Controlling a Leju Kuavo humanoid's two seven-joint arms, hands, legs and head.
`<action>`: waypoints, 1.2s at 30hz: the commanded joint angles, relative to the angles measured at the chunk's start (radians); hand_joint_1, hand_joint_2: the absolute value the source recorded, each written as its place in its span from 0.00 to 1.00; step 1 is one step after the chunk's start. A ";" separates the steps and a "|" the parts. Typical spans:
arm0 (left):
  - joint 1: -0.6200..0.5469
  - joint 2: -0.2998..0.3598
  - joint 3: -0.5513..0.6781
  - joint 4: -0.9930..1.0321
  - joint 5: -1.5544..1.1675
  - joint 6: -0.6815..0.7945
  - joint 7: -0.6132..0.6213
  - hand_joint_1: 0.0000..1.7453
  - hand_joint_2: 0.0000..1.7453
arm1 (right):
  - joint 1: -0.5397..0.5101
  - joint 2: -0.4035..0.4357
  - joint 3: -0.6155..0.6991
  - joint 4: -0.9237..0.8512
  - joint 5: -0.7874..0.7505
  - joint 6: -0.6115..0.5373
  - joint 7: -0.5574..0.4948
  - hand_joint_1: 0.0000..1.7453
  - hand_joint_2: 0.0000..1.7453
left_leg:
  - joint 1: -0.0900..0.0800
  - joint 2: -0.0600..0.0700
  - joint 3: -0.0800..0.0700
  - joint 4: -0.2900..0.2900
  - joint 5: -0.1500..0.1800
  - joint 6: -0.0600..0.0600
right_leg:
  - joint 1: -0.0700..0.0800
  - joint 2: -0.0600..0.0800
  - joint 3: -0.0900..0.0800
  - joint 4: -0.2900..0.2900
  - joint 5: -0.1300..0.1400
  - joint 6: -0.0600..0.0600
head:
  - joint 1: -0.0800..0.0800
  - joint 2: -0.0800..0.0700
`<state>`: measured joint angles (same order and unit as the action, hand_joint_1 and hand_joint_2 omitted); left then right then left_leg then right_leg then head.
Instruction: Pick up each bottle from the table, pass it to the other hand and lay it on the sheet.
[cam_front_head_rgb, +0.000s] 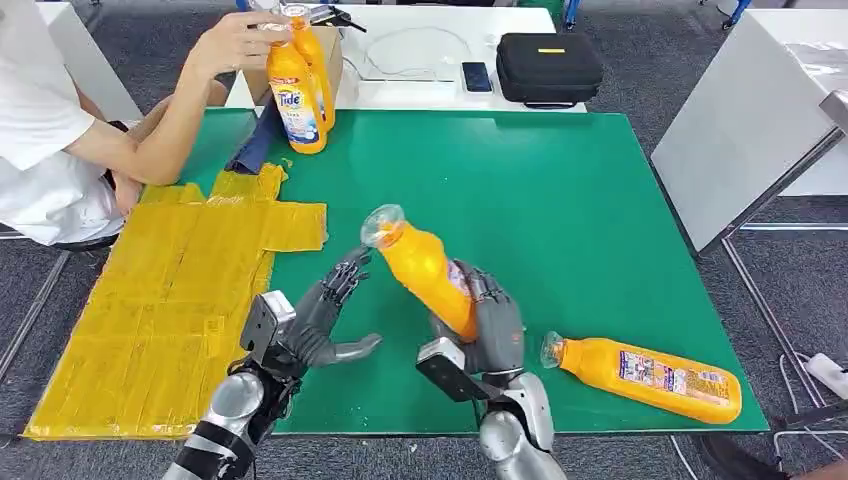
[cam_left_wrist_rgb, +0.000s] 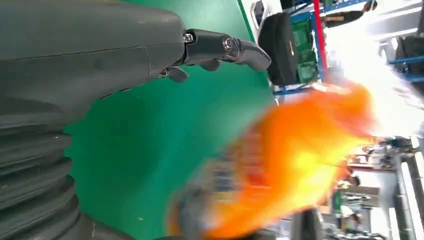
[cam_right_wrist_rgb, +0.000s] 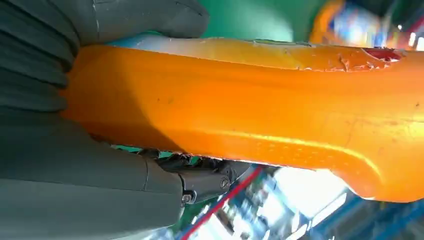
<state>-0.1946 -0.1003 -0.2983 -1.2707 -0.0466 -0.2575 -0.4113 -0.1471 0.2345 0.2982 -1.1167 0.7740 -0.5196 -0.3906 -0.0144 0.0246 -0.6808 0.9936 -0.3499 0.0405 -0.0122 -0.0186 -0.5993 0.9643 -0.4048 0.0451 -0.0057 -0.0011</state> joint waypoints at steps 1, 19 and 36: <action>-0.071 0.014 0.006 0.099 0.046 -0.016 0.018 0.00 1.00 | -0.088 0.041 0.120 0.277 -0.017 -0.009 -0.014 1.00 1.00 | 0.002 0.000 0.005 0.000 -0.002 -0.003 | 0.001 0.002 0.005 -0.001 -0.001 -0.002 | 0.000 0.000; -0.097 0.012 -0.005 0.148 0.058 -0.004 0.019 0.00 1.00 | -0.099 0.042 0.182 0.271 -0.033 0.000 -0.024 1.00 1.00 | 0.002 -0.003 0.007 0.001 -0.004 -0.005 | 0.000 0.001 -0.002 0.001 -0.004 -0.004 | 0.000 0.000; -0.098 0.017 -0.015 0.134 0.030 0.003 -0.008 1.00 1.00 | -0.104 0.033 0.197 0.250 -0.054 -0.013 -0.027 1.00 1.00 | 0.002 -0.003 0.005 0.001 -0.003 -0.004 | 0.001 0.001 -0.004 0.000 -0.003 -0.003 | 0.000 0.000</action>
<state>-0.2517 -0.1003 -0.2937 -1.1910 -0.0111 -0.2632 -0.4147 -0.2146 0.2853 0.4536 -0.9075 0.7263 -0.5272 -0.4147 -0.0143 0.0242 -0.6811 0.9936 -0.3502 0.0403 -0.0122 -0.0187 -0.6086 0.9643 -0.4056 0.0442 -0.0053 -0.0008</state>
